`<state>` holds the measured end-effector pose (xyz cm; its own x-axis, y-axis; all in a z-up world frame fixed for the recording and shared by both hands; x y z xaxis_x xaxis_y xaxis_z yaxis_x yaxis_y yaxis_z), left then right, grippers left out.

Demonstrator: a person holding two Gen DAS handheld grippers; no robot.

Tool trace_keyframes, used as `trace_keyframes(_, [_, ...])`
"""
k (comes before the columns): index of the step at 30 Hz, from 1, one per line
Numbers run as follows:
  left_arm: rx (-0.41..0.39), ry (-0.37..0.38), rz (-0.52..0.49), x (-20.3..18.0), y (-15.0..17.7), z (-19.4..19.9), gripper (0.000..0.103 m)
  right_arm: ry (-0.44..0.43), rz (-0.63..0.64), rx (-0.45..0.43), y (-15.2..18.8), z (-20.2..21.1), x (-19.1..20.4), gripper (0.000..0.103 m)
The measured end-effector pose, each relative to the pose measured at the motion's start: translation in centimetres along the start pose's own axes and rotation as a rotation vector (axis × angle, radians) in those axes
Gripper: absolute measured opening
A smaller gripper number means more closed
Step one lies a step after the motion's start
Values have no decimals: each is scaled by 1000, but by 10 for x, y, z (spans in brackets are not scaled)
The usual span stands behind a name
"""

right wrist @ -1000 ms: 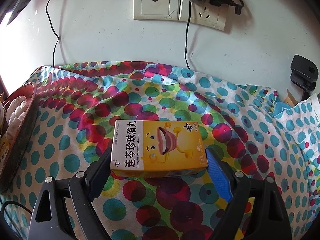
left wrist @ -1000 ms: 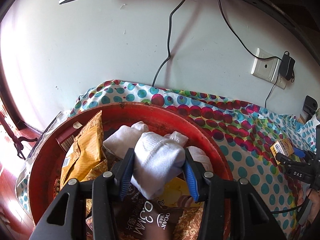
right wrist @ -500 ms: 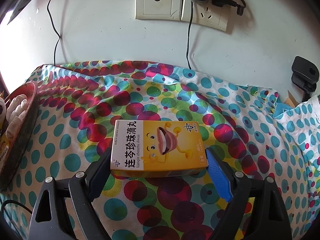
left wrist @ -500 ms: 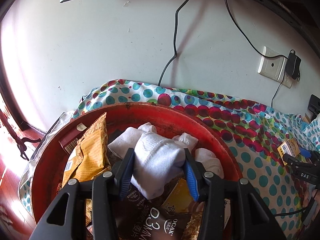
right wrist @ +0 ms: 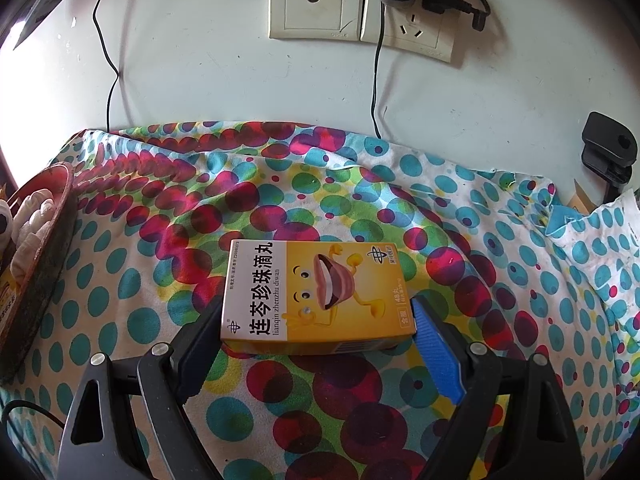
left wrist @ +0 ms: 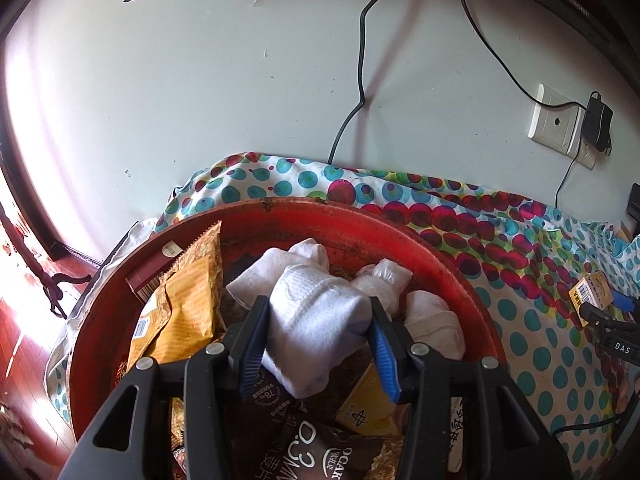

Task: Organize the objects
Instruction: 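Lower the white sock into the red tray and open the left gripper, then carry the yellow medicine box over the red tray with the right gripper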

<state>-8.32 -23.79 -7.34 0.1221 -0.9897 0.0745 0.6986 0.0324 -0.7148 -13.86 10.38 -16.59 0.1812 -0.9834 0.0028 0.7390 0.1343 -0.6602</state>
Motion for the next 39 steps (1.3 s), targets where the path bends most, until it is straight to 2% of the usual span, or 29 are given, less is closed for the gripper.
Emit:
trace_keyframes(6, [6,-17,17,6,2,-1,49,1,-1,1,0,0,0,87])
trace_keyframes(16, [22,0,-24,-4,6,-3,52,2,0,3,0,-1,1,87])
trace_keyframes(28, [27,4,-62,-9,5,1,62,3,2,5,0,-1,2,87])
trace_keyframes(39, [17,16,-86,-15,2,12,64,5,8,2,-1,0,3,87])
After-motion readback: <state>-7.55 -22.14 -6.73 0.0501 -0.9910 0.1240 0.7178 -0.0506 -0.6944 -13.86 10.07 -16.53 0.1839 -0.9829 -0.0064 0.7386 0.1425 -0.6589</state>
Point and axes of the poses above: each gripper's, at about its wrist camera, not at the fingertips, and z roughly against the way its jaws point, x to its left, y to its underside, the point moved 6 cm from there along -z, roughly the way its jaws point, and after that the axes turned 5 degrees about -z, right-handed, at the moved point
